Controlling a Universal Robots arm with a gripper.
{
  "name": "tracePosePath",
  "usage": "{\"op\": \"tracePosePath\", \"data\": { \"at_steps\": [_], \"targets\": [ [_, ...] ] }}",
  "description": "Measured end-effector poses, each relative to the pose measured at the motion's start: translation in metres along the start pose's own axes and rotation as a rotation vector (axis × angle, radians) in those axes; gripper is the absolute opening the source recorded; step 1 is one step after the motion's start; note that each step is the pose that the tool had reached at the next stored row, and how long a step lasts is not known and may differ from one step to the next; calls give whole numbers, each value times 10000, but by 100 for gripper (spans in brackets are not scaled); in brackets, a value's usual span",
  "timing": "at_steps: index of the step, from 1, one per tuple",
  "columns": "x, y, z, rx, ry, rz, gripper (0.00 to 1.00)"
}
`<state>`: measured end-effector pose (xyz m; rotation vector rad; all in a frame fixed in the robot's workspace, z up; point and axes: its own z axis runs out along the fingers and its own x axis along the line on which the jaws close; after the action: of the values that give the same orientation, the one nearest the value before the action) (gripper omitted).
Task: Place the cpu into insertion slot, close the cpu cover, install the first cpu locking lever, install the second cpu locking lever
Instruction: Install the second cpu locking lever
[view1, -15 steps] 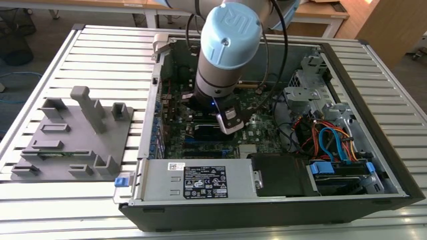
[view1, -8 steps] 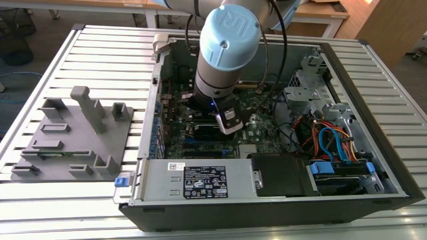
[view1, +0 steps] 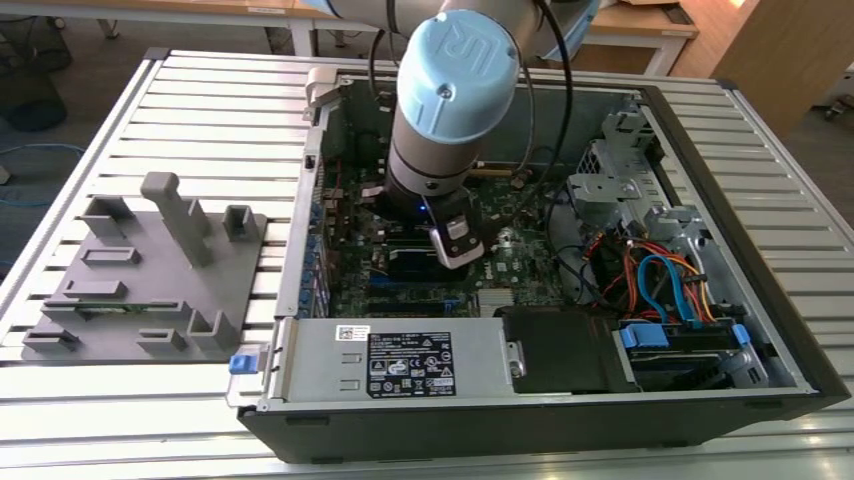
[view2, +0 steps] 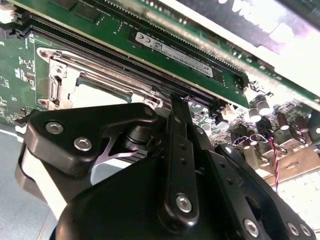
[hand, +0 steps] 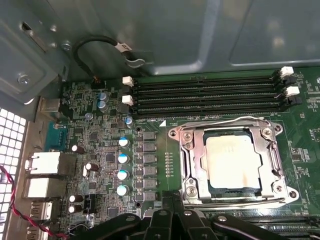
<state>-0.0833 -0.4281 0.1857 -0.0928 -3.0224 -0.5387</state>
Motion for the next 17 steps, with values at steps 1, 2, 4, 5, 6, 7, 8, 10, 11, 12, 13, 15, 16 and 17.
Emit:
{"op": "tracePosePath", "data": {
  "at_steps": [1,2,4,5,6,7,8,10,11,12,13,15,16,17],
  "targets": [
    [2,1,2,-21,2,-1,10],
    [4,2,3,-39,2,-2,10],
    [8,3,6,-75,5,-4,10],
    [9,3,7,-94,7,-6,10],
    [11,3,8,-115,9,-8,10],
    [11,2,10,-134,9,-9,10],
    [13,2,12,-143,9,-8,10],
    [13,1,14,-146,10,-8,10],
    [14,1,15,-145,11,-8,10],
    [14,1,15,-146,10,-9,10],
    [14,0,16,-147,10,-9,10],
    [14,0,18,-147,9,-9,10],
    [15,0,17,-149,9,-9,10],
    [15,0,16,-149,9,-9,10]
  ]
}}
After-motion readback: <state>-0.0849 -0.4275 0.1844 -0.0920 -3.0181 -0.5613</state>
